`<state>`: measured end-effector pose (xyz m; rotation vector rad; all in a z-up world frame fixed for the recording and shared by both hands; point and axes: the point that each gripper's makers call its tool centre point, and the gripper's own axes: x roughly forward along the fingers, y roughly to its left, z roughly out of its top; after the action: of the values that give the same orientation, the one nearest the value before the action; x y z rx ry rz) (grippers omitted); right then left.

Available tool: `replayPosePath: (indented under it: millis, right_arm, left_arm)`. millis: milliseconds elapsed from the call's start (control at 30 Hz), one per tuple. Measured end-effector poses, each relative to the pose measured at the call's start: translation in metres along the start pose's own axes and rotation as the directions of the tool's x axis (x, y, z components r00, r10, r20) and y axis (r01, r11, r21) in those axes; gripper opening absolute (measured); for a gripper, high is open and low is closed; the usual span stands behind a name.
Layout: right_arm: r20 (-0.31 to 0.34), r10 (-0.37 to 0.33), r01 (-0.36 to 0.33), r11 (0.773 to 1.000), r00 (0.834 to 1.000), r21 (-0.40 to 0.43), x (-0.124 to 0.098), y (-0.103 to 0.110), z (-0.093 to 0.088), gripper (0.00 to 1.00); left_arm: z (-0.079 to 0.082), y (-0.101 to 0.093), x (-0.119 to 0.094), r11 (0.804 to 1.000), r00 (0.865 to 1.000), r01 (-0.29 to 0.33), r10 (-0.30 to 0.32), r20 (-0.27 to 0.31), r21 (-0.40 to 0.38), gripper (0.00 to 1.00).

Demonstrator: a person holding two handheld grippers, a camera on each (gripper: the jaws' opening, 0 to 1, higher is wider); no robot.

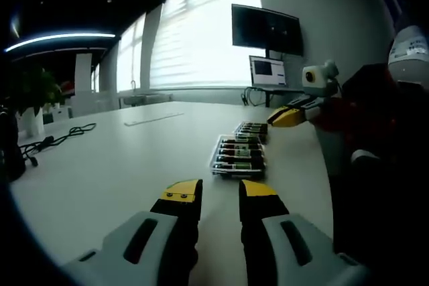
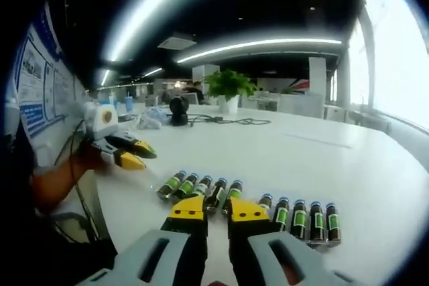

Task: Grip medicine bottles put into box

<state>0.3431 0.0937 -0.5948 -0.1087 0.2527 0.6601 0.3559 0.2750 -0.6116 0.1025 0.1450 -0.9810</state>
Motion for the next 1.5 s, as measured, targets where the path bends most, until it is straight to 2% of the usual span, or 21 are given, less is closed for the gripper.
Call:
replayPosePath:
  millis: [133,400,567,933,1067,1267,1400,1500]
  right_arm:
    - [0.023,0.004,-0.004,1.0,1.0,-0.009,-0.012,-0.009,-0.004,0.08]
    - [0.069,-0.022,0.019,0.999,0.997,0.041,-0.031,-0.035,-0.014,0.09]
    - [0.08,-0.034,0.032,0.999,0.996,0.022,-0.041,-0.047,-0.02,0.09]
    - [0.068,-0.027,0.028,0.999,0.997,-0.024,-0.053,-0.069,-0.035,0.09]
    - [0.084,-0.016,0.018,1.0,0.996,-0.023,-0.056,-0.071,-0.034,0.1]
    - [0.06,-0.017,0.019,0.999,0.998,-0.033,-0.061,-0.074,-0.038,0.11]
    - [0.046,-0.023,0.024,0.999,0.999,-0.024,-0.066,-0.078,-0.042,0.11]
    - [0.04,-0.016,0.015,1.0,0.999,0.022,-0.065,-0.077,-0.045,0.12]
  left_arm:
    - [-0.001,0.0,0.001,1.0,1.0,-0.004,0.004,-0.011,0.005,0.16]
    - [0.0,-0.002,-0.001,1.0,1.0,-0.001,0.001,-0.002,0.013,0.16]
    - [0.001,-0.007,0.0,0.999,1.0,0.011,-0.011,-0.006,0.044,0.16]
    - [0.001,-0.007,0.001,0.999,1.0,0.0,0.001,-0.013,0.053,0.16]
    - [0.001,-0.009,0.002,0.998,1.0,0.008,-0.007,-0.014,0.065,0.16]
    - [0.003,-0.009,0.002,0.998,1.0,0.004,-0.003,-0.008,0.064,0.16]
    - [0.004,-0.011,0.001,0.998,1.0,0.012,-0.012,-0.005,0.057,0.16]
    - [0.004,-0.011,0.001,0.998,1.0,0.012,-0.012,-0.009,0.059,0.16]
